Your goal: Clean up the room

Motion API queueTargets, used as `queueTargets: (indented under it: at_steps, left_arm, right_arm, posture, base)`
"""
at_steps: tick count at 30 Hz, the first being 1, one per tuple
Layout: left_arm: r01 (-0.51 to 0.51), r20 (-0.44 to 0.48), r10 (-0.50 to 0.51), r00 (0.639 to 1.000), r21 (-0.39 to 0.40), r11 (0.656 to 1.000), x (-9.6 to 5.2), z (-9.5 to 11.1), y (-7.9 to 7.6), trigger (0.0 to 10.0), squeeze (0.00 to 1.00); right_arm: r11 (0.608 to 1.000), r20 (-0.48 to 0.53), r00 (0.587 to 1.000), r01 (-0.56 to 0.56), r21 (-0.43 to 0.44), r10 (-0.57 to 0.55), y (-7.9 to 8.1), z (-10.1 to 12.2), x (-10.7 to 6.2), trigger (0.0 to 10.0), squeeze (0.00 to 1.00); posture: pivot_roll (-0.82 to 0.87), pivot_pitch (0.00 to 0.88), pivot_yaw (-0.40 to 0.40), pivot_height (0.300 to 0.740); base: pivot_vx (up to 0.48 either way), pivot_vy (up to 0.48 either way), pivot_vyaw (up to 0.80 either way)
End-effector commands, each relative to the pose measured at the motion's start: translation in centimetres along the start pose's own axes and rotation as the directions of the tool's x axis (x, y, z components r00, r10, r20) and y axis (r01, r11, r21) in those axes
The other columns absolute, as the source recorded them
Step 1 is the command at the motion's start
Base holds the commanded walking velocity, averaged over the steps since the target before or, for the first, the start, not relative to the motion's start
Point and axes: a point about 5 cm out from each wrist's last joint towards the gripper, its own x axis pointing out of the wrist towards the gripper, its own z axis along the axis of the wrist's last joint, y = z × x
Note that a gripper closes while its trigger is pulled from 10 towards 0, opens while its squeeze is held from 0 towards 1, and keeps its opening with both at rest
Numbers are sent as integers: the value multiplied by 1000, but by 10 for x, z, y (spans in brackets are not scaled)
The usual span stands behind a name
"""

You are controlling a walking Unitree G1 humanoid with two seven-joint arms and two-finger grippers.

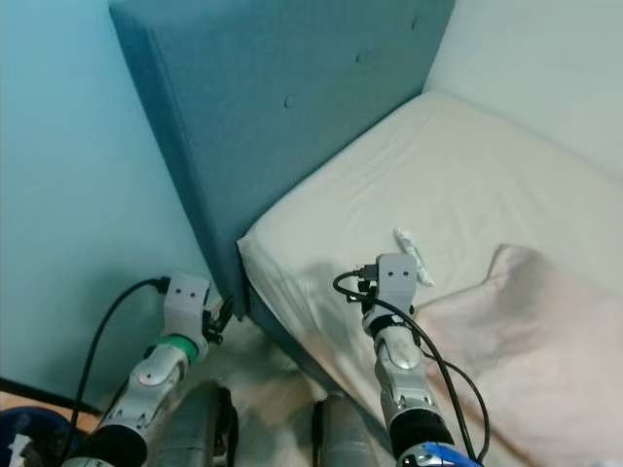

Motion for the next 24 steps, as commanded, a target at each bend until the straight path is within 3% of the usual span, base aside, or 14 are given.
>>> queueTargets:
  at_steps: [1,17,24]
  left_arm:
    - [17,-26,-16,1000,9,1000,-4,-7,-2,10000,0]
    - [66,-35,-66,997,8,998,-6,-10,-7,10000,0]
    - [75,-39,-75,996,3,997,-8,-11,-7,10000,0]
  right_arm:
    - [1000,-39,999,23,10,-23,-5,-8,-4,10000,0]
    - [999,-60,998,29,23,-28,-6,-13,-7,10000,0]
    - [1000,-63,998,13,26,-12,-5,-7,0,10000,0]
  posture:
    - [28,144,60,615]
    - [30,149,64,615]
    - [32,157,65,615]
  base:
    - [0,0,0]
    - [0,0,0]
    - [0,0,0]
